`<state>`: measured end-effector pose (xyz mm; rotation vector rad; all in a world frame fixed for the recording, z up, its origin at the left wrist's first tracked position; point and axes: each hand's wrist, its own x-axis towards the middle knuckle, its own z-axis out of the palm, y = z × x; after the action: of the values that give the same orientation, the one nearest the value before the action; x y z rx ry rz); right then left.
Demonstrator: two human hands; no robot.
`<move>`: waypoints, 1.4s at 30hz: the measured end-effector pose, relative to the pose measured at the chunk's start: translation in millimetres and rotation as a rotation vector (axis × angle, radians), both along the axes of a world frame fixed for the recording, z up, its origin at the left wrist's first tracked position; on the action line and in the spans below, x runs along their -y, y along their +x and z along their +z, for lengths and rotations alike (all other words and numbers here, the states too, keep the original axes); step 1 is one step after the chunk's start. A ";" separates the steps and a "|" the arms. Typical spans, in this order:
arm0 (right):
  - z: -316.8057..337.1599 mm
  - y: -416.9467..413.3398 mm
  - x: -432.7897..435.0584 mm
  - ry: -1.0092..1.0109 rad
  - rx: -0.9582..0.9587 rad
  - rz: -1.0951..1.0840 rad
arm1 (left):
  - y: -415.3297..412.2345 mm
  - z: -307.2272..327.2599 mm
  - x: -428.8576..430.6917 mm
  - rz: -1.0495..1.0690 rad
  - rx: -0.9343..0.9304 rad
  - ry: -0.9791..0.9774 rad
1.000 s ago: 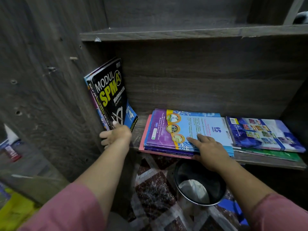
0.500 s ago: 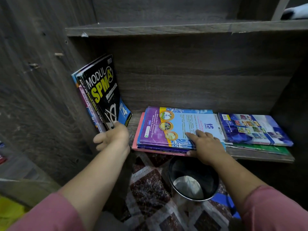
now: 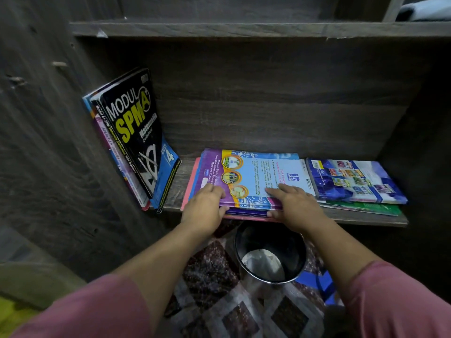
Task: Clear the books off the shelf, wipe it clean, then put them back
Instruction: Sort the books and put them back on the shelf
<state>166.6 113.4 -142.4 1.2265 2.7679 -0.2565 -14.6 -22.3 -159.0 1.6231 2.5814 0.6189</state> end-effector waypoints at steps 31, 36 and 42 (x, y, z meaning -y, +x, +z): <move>34.0 -7.2 5.1 0.278 -0.939 -0.071 | 12.5 30.2 -32.1 -0.030 -0.015 0.245; 12.9 -2.1 5.8 -0.113 -0.433 -0.311 | 10.6 33.1 -22.1 0.078 0.102 0.403; 2.9 -4.7 16.6 -0.114 -0.011 0.004 | 3.4 39.2 -8.8 0.281 0.179 0.576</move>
<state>161.9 96.8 -139.5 1.1952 2.7224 -0.4156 -11.2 -13.5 -119.8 1.2163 2.6592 1.5660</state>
